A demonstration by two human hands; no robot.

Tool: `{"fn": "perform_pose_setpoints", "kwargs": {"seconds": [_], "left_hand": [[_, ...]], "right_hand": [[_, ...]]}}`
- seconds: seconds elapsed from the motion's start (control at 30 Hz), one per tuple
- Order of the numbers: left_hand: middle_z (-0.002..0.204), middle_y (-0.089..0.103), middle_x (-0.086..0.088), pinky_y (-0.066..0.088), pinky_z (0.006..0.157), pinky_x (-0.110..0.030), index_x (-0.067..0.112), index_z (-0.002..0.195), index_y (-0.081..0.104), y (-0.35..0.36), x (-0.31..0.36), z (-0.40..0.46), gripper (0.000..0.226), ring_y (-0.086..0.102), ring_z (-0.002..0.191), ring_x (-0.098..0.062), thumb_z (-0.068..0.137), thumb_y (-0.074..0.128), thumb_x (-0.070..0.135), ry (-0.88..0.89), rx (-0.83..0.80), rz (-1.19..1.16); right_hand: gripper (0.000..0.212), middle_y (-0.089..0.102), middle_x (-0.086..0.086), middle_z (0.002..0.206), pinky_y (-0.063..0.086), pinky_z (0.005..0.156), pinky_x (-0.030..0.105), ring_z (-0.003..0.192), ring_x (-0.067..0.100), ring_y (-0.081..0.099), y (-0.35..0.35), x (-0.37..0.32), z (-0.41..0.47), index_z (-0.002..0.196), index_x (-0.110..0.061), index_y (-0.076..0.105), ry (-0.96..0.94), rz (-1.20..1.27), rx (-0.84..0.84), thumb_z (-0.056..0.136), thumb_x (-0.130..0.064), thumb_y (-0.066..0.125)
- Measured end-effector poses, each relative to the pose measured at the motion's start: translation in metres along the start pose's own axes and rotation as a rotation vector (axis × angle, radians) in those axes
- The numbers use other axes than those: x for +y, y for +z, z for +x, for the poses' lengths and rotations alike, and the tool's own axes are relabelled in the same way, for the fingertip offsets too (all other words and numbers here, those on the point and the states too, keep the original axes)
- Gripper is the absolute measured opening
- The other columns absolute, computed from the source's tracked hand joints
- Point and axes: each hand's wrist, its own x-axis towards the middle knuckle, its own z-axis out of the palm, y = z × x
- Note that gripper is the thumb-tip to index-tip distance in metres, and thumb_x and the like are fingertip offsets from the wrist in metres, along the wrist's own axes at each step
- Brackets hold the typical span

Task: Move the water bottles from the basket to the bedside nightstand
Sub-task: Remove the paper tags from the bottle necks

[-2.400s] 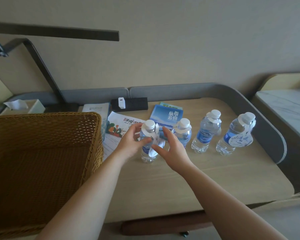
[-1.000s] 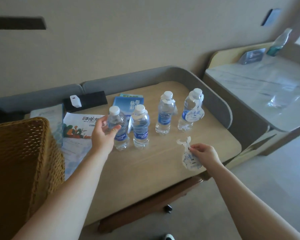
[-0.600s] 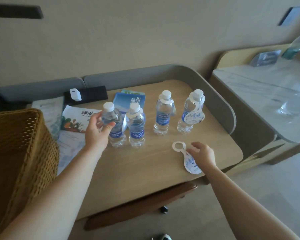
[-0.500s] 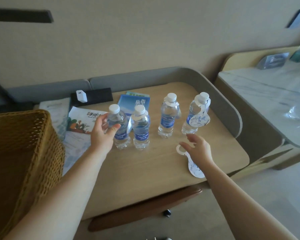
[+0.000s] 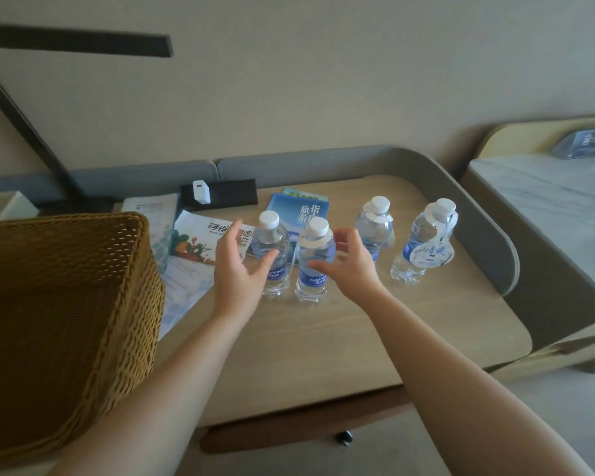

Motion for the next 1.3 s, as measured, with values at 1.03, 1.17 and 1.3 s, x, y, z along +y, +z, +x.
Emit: {"fn": "perform_pose_setpoints", "kwargs": {"seconds": [1.03, 1.17, 1.3], "left_hand": [[0.138, 0.045, 0.014, 0.041, 0.105, -0.039, 0.034, 0.148, 0.021, 0.029, 0.04, -0.024, 0.081, 0.045, 0.129, -0.01, 0.08, 0.064, 0.021, -0.195, -0.543, -0.147], [0.138, 0.045, 0.008, 0.038, 0.105, -0.035, 0.027, 0.149, 0.023, 0.031, 0.04, -0.017, 0.082, 0.045, 0.127, -0.01, 0.082, 0.07, 0.019, -0.187, -0.527, -0.102], [0.145, 0.044, 0.003, 0.034, 0.111, -0.038, 0.023, 0.149, 0.025, 0.038, 0.04, -0.003, 0.081, 0.039, 0.135, -0.011, 0.083, 0.072, 0.021, -0.221, -0.559, -0.14]], "right_hand": [[0.038, 0.067, -0.004, 0.121, 0.043, 0.104, 0.037, 0.119, 0.014, 0.056, -0.034, -0.012, -0.012, 0.12, -0.024, 0.065, 0.165, 0.281, -0.215, 0.092, -0.016, 0.04], [0.059, 0.054, -0.011, 0.134, 0.039, 0.098, 0.023, 0.124, 0.006, 0.049, -0.039, -0.005, -0.019, 0.138, -0.024, 0.048, 0.054, 0.031, -0.129, 0.086, -0.05, 0.06], [0.087, 0.047, -0.014, 0.127, 0.035, 0.098, 0.024, 0.119, 0.0, 0.042, -0.03, 0.002, -0.031, 0.144, -0.023, 0.035, 0.025, -0.111, -0.155, 0.071, -0.048, 0.077]]}}
